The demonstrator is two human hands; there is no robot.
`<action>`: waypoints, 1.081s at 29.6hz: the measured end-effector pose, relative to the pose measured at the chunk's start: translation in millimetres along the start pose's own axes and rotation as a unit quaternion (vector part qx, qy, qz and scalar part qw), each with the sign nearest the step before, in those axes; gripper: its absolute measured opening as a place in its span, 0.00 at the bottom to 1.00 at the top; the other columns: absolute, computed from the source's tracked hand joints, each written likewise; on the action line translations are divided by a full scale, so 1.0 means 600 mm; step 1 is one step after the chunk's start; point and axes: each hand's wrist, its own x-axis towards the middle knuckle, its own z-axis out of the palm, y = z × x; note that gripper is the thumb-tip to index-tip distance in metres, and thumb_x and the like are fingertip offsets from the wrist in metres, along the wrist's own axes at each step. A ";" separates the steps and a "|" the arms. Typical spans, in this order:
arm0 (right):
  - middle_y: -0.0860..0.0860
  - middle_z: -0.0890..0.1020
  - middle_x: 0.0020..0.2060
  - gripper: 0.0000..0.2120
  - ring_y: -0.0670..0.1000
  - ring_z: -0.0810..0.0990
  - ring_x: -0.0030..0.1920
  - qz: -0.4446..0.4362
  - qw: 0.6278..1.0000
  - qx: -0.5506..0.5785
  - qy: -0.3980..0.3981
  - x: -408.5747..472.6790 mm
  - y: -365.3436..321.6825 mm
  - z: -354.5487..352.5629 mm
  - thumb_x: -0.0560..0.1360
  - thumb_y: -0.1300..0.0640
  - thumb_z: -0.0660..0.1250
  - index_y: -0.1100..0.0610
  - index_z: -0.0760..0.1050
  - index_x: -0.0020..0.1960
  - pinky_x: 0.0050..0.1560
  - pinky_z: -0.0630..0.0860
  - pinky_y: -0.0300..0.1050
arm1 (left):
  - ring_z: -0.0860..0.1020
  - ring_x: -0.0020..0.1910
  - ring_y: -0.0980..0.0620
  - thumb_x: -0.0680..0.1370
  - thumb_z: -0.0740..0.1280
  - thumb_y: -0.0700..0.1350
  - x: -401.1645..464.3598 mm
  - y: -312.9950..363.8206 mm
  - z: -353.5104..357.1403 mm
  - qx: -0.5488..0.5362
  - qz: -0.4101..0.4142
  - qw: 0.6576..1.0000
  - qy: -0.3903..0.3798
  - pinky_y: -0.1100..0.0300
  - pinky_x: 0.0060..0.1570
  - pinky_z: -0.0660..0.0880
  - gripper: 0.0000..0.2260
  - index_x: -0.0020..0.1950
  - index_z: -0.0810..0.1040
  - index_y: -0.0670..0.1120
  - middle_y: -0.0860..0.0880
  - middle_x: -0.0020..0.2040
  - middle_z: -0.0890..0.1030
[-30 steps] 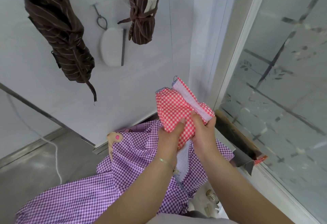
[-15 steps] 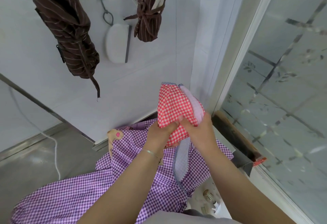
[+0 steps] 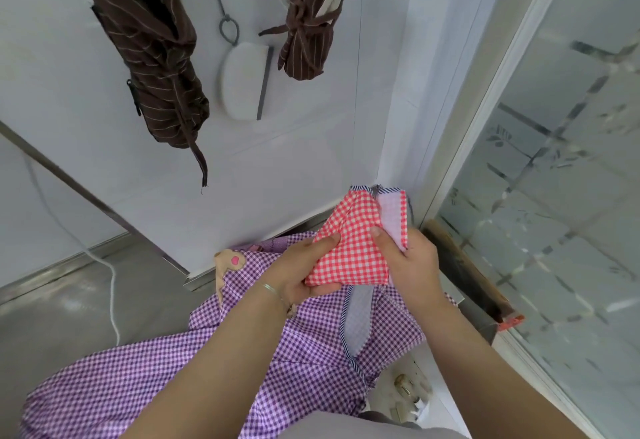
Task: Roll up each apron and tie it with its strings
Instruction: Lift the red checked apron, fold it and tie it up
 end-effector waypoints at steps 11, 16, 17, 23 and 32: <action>0.48 0.83 0.51 0.12 0.49 0.83 0.49 0.206 0.970 0.094 -0.091 0.012 -0.018 -0.002 0.76 0.49 0.68 0.50 0.75 0.58 0.45 0.79 0.40 | 0.82 0.46 0.53 0.75 0.71 0.44 -0.001 -0.003 -0.017 0.135 0.187 0.973 0.011 0.63 0.44 0.79 0.11 0.53 0.78 0.40 0.46 0.50 0.84; 0.47 0.81 0.50 0.04 0.45 0.82 0.49 0.109 0.989 0.074 -0.069 -0.008 -0.010 0.007 0.77 0.50 0.65 0.44 0.73 0.52 0.44 0.78 0.36 | 0.81 0.51 0.56 0.76 0.70 0.53 -0.010 0.005 -0.036 0.203 0.133 0.970 -0.027 0.60 0.41 0.80 0.10 0.55 0.76 0.57 0.55 0.52 0.82; 0.46 0.81 0.48 0.03 0.44 0.82 0.46 0.120 0.987 0.074 -0.078 -0.005 -0.012 0.005 0.77 0.50 0.65 0.45 0.73 0.50 0.42 0.77 0.35 | 0.82 0.49 0.56 0.76 0.69 0.52 -0.010 0.002 -0.037 0.196 0.154 0.968 -0.012 0.60 0.41 0.81 0.07 0.54 0.78 0.56 0.55 0.51 0.83; 0.46 0.84 0.43 0.10 0.40 0.84 0.39 0.148 0.970 0.052 -0.187 0.011 -0.020 0.000 0.74 0.53 0.70 0.55 0.77 0.53 0.33 0.75 0.29 | 0.83 0.48 0.47 0.77 0.69 0.43 0.005 -0.018 -0.035 0.165 0.240 0.956 0.018 0.58 0.47 0.80 0.07 0.51 0.82 0.41 0.43 0.50 0.83; 0.47 0.78 0.44 0.12 0.43 0.78 0.47 -0.101 0.981 -0.104 -0.130 -0.004 0.015 0.021 0.69 0.44 0.70 0.53 0.80 0.44 0.48 0.77 0.39 | 0.80 0.51 0.62 0.72 0.74 0.56 -0.001 0.041 -0.060 0.541 0.163 0.809 -0.160 0.59 0.58 0.76 0.16 0.57 0.79 0.55 0.58 0.52 0.83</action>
